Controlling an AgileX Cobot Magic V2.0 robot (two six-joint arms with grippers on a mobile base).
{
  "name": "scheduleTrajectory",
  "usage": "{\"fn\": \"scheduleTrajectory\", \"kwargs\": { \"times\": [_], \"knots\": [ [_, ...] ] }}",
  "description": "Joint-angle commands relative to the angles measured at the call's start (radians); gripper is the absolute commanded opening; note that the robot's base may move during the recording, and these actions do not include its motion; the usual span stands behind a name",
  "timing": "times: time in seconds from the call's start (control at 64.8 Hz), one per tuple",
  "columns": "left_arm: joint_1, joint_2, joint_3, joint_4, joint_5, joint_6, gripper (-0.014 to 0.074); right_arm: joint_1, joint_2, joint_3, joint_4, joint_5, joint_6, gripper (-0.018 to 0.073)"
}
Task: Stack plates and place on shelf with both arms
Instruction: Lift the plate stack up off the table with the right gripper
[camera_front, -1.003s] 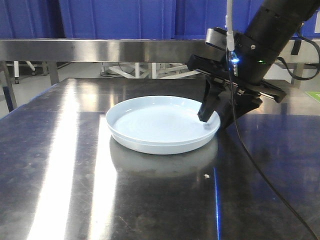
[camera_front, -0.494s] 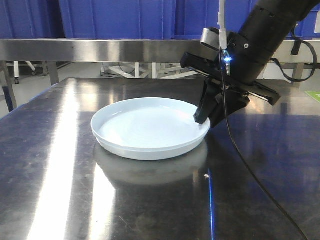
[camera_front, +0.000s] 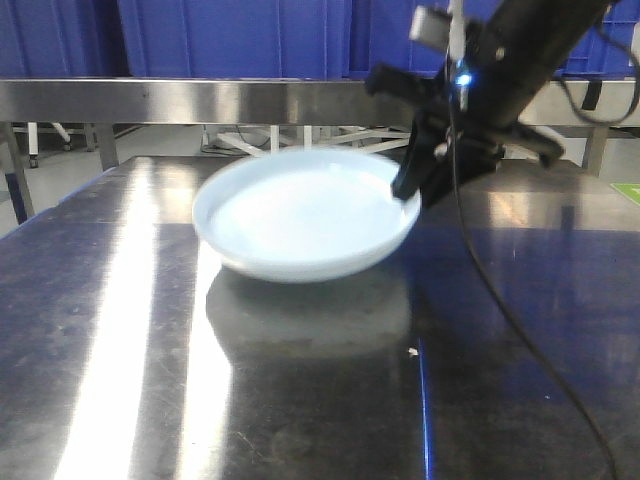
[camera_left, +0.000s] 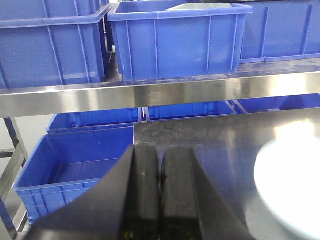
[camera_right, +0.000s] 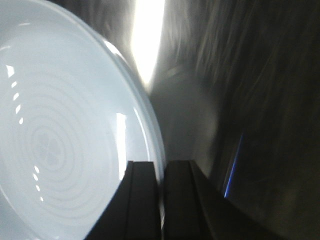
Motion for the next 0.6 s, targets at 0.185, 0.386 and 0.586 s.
{"fn": "scheduleTrajectory", "kwargs": {
  "times": [0.185, 0.386, 0.586],
  "knots": [
    [0.0, -0.001, -0.029, -0.004, -0.078, 0.0, 0.0082, -0.078, -0.222, 0.068, -0.09, -0.262, -0.033, 0.0056],
    [0.0, -0.001, -0.029, -0.004, -0.078, 0.0, 0.0082, -0.127, -0.407, 0.28, -0.214, -0.521, -0.095, 0.0056],
    [0.0, -0.001, -0.029, -0.004, -0.078, 0.0, 0.0082, -0.123, -0.578, 0.473, -0.223, -0.69, -0.103, 0.0056]
  ]
}}
